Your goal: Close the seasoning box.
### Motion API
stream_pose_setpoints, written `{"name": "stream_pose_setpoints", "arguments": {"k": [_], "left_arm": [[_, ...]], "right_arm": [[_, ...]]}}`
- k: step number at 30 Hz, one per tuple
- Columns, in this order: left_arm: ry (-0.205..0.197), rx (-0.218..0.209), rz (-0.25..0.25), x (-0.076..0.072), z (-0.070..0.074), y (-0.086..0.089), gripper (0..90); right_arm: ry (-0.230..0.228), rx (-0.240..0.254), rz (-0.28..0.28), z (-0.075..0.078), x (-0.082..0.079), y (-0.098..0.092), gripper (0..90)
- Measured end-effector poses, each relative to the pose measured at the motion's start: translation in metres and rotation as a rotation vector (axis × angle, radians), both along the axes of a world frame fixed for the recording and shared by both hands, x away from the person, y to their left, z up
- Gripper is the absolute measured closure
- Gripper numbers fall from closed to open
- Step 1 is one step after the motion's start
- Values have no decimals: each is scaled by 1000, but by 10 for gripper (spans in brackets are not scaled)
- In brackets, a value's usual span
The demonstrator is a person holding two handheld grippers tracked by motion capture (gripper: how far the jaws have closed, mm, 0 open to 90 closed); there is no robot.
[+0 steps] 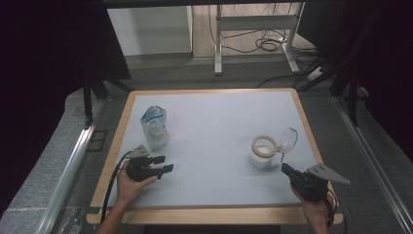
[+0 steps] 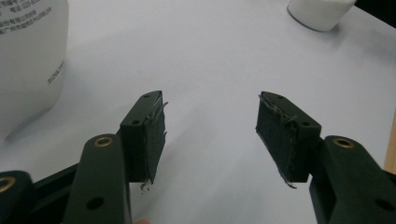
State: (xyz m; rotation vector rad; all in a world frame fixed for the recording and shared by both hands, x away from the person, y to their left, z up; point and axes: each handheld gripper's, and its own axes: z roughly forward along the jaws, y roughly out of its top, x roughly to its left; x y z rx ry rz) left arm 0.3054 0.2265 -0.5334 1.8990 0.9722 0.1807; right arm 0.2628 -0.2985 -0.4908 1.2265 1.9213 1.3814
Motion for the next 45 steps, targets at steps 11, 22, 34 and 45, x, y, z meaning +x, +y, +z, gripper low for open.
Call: {"name": "stream_pose_setpoints", "arguments": {"k": [11,22,34,45], "left_arm": [[7,2,-14,-1,-1,-7,418],[15,6,-30,-5,0,-12,417],[22,-2,-34,-8,1,-12,415],[31,-15,-47,-9,-1,-14,416]], "right_arm": [[-36,21,-85,7,12,-15,897],[-100,69,-119,27,25,-22,897],[-123,65,-102,34,30,-12,896],[-104,47,-56,33,39,5,896]]}}
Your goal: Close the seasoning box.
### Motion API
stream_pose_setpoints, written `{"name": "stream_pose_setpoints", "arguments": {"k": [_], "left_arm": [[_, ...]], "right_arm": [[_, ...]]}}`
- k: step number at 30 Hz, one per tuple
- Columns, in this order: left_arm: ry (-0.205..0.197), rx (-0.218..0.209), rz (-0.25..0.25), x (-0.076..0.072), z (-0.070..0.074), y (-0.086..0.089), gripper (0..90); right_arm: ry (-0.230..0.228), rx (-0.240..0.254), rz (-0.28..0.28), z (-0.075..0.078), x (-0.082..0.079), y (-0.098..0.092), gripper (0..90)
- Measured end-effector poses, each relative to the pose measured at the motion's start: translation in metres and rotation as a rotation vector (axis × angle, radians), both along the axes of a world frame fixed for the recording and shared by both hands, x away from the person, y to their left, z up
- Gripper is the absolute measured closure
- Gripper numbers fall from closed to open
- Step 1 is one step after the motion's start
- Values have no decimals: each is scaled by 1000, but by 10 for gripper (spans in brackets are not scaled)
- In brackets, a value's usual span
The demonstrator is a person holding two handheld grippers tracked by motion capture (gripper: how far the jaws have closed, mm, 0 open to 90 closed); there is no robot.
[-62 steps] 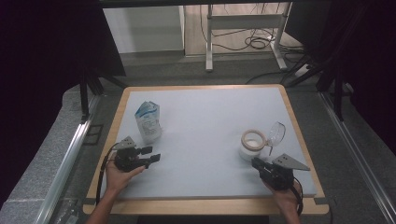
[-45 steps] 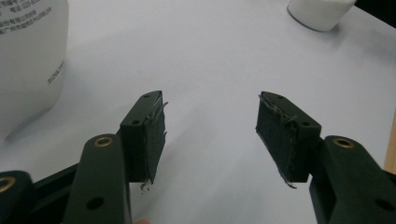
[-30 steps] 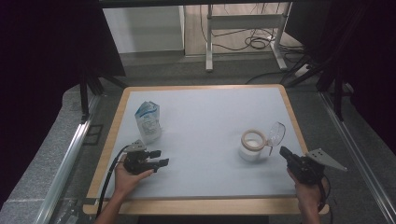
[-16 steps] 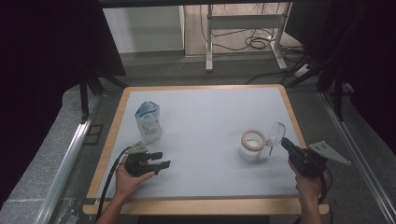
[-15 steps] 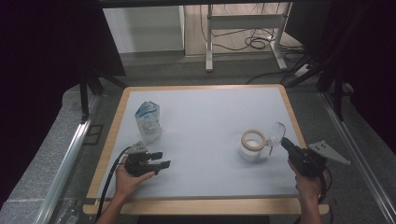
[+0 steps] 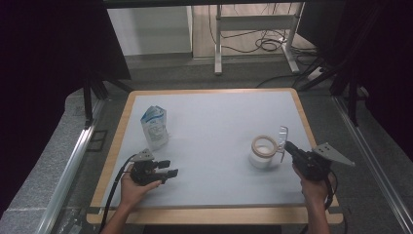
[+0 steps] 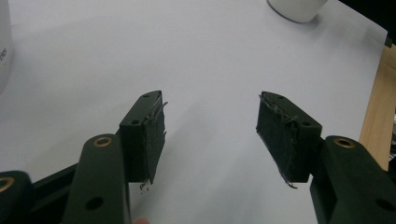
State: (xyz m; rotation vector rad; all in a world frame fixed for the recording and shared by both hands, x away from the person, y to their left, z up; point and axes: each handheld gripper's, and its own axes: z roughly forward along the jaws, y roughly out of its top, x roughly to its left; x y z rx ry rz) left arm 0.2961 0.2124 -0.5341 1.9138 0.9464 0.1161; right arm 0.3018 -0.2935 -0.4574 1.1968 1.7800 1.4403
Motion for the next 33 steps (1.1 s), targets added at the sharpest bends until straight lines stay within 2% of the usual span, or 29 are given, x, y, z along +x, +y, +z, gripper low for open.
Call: {"name": "stream_pose_setpoints", "arguments": {"k": [8,16,25,27,33], "left_arm": [[0,-2,-6,1,0,-1,417],[3,-3,-8,1,0,-2,418],[-4,6,-1,0,0,-2,415],[-3,7,2,0,-1,-1,413],[-1,9,9,1,-1,0,407]], "right_arm": [[26,-58,76,-4,8,29,896],[34,-74,114,-3,10,42,896],[18,-71,122,1,4,37,896],[14,-51,117,2,1,31,896],[32,-56,95,-5,-7,11,891]]}}
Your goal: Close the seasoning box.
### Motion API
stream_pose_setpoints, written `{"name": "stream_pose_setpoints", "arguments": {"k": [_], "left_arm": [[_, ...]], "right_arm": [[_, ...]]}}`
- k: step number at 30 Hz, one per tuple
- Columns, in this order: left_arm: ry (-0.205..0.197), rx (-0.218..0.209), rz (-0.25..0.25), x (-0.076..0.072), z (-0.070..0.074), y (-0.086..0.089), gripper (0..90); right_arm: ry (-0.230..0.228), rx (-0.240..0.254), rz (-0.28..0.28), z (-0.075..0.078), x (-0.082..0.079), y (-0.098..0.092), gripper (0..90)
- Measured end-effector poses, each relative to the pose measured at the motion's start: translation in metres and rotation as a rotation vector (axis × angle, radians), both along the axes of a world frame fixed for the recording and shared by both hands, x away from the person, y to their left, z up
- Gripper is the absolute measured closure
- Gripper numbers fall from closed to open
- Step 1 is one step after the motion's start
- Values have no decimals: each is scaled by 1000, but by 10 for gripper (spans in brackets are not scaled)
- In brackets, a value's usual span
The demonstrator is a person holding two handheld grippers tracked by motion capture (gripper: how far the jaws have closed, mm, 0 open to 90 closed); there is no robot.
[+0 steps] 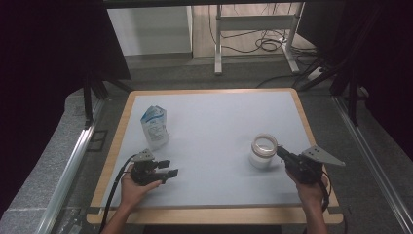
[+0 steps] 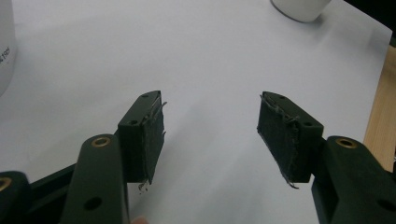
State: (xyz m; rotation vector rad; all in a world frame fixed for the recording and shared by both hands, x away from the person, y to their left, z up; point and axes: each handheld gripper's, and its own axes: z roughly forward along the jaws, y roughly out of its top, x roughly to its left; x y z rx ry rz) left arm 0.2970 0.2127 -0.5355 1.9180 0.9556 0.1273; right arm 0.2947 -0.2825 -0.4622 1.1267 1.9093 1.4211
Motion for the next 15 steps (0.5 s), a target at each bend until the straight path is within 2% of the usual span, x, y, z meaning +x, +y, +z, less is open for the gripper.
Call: {"name": "stream_pose_setpoints", "arguments": {"k": [4,11,15], "left_arm": [[4,5,11,1,-1,1,404],[8,10,23,3,-4,2,401],[7,9,31,3,-4,2,400]], "right_arm": [[16,-4,-11,-6,-4,-15,841],[63,-43,-40,-26,-8,-36,584],[95,-65,-36,-37,-7,-42,487]]}}
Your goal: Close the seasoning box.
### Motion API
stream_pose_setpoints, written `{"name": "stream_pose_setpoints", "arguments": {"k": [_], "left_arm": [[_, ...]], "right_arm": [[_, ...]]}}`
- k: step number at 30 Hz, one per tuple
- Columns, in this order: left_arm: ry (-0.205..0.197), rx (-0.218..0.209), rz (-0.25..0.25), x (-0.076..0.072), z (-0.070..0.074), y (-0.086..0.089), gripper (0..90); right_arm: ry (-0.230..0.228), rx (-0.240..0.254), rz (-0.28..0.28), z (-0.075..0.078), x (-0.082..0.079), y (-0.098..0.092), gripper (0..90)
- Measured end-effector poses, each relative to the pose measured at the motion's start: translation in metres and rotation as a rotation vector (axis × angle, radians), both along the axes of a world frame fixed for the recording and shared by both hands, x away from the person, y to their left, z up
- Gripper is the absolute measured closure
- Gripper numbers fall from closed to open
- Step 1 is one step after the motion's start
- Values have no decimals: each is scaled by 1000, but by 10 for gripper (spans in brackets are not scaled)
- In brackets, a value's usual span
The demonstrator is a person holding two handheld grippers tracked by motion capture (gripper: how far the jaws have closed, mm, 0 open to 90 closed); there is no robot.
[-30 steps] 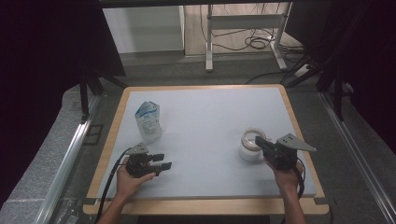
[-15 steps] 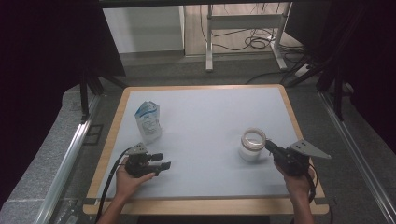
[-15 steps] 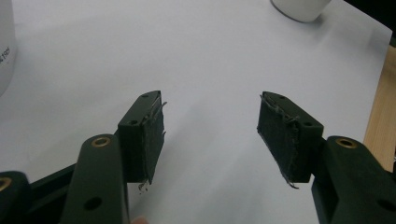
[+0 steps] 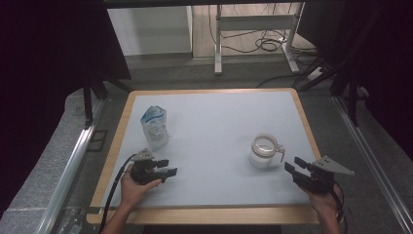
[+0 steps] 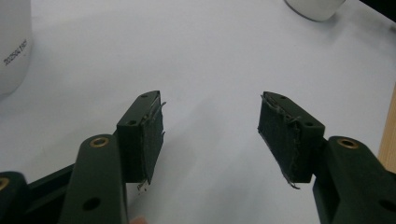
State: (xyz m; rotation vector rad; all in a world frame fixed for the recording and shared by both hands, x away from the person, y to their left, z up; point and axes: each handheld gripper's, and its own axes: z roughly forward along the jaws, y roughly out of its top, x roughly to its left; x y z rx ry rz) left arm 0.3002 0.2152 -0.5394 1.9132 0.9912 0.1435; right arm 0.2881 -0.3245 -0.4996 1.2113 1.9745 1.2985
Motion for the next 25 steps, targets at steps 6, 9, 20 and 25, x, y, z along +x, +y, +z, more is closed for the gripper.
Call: {"name": "stream_pose_setpoints", "arguments": {"k": [6,9,20,25], "left_arm": [[0,0,8,0,0,1,399],[1,2,10,0,0,1,398],[2,4,11,0,-1,0,390],[1,4,11,1,-1,0,390]], "right_arm": [[40,-17,2,-12,5,-3,430],[41,-19,9,-12,5,-2,419],[48,-31,10,-15,6,-1,409],[47,-39,15,-16,6,-1,390]]}}
